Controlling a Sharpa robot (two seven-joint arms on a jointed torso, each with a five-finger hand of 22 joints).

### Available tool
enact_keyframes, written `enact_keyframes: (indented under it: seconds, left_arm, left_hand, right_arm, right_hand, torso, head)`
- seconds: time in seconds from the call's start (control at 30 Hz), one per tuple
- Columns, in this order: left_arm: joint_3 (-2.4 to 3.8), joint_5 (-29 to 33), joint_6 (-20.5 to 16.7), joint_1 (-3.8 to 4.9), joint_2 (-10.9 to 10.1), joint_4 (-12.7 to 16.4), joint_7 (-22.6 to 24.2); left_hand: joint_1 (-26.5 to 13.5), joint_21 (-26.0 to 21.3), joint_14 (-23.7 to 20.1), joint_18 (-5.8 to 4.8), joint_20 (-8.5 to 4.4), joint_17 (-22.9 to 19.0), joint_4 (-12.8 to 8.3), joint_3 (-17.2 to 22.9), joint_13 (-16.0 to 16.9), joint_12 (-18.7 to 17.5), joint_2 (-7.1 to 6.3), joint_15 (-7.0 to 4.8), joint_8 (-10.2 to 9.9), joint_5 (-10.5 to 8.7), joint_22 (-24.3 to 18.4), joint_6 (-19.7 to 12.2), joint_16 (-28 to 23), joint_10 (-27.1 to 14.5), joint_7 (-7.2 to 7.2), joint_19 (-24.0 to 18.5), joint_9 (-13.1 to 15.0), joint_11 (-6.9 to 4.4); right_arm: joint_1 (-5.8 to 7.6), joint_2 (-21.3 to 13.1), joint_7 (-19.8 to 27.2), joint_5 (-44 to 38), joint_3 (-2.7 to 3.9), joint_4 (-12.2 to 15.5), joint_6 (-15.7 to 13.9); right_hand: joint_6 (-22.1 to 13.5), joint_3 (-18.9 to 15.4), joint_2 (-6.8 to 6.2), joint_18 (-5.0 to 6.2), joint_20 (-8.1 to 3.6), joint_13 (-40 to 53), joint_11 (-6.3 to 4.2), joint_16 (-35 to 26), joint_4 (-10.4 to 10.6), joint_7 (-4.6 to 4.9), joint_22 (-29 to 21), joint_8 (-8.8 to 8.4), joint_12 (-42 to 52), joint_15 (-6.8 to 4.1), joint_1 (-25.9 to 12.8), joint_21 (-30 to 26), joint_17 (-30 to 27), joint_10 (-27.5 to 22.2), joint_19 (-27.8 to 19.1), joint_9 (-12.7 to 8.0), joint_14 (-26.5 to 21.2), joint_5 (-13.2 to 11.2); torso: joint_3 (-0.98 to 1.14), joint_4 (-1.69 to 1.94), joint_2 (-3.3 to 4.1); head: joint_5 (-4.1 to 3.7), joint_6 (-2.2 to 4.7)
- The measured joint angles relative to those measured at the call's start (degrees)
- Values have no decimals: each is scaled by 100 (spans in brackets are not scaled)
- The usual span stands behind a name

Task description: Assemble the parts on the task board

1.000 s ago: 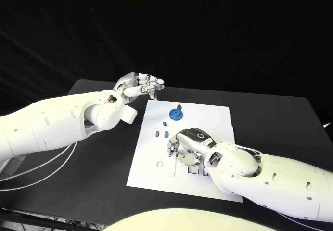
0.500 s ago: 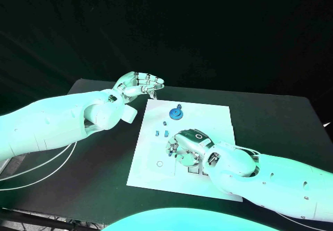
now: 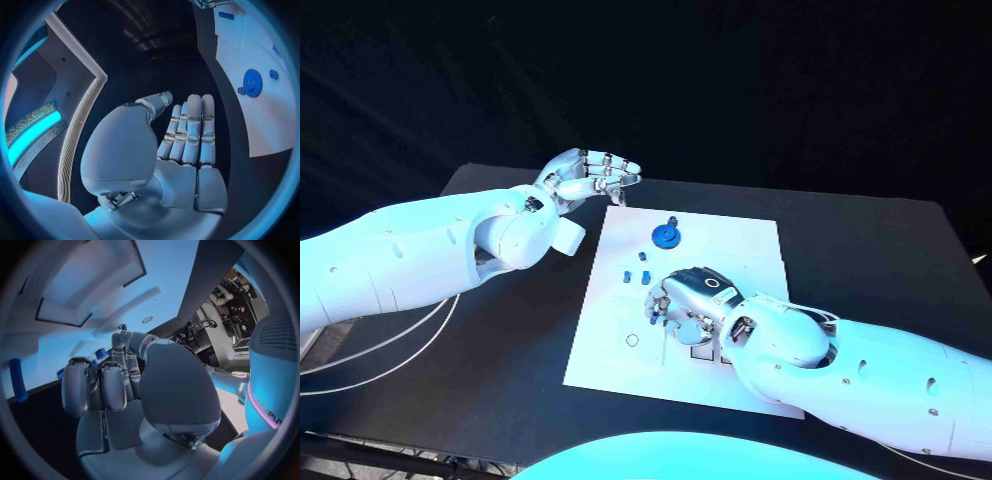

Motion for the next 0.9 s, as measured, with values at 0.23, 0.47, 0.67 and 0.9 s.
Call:
enact_keyframes:
  seconds: [0.23, 0.47, 0.67, 0.9]
  left_arm:
    - [-1, 0, 1, 0, -2, -2, -2]
    - [-1, 0, 3, 0, -2, -9, -4]
    - [-1, 0, 6, 0, -2, -11, -6]
    - [1, 0, 7, 0, -2, -11, -7]
  left_hand:
    - [0, -7, 0, 0, 0, 0, -5, -5, 0, 0, 0, 0, 0, 0, 0, -3, 0, 0, -3, 0, 0, 0]
    - [0, -22, 0, 0, 0, 0, -17, -17, 0, 0, 0, 0, 0, 0, 1, -20, 0, 0, -20, 0, 0, 0]
    - [0, -22, 0, 0, 0, 0, -17, -17, 0, 0, 0, 0, 0, 0, -6, -20, 0, 0, -20, 0, 0, 0]
    - [0, -22, 0, 0, 0, 0, -17, -17, 0, 0, 0, 0, 0, 0, -5, -20, 0, 0, -20, 0, 0, 0]
  right_arm:
    - [-15, -5, -53, -48, -10, -5, -13]
    - [-19, -18, -58, -68, -11, 6, -45]
    - [-20, -11, -59, -75, -11, 7, -50]
    - [-18, 17, -87, -85, -10, 6, 31]
  right_hand:
    - [-9, 0, 0, 0, 0, -2, 0, 0, 0, -9, -1, -6, 0, 0, -13, 0, 0, 0, 0, 2, 0, 6]
    - [-9, 0, 0, 0, 0, 2, 0, 0, 0, -9, -1, -16, -1, 0, -13, 0, 0, 0, 0, 3, 0, 15]
    - [-10, 0, -1, 0, 0, 3, 0, 0, -1, -10, -2, -18, -3, 0, -13, 0, 0, 0, 0, 1, 0, 15]
    - [-11, 13, -8, 0, 0, 3, 1, 0, -20, -11, -2, 2, -4, 0, -21, 0, 0, 1, 0, -1, 0, 15]
  torso:
    - [2, -1, 0]
    - [2, -2, -1]
    - [2, -2, -1]
    - [2, -2, -1]
  head:
    - [-3, 5]
    - [-4, 8]
    - [-4, 7]
    - [-8, 4]
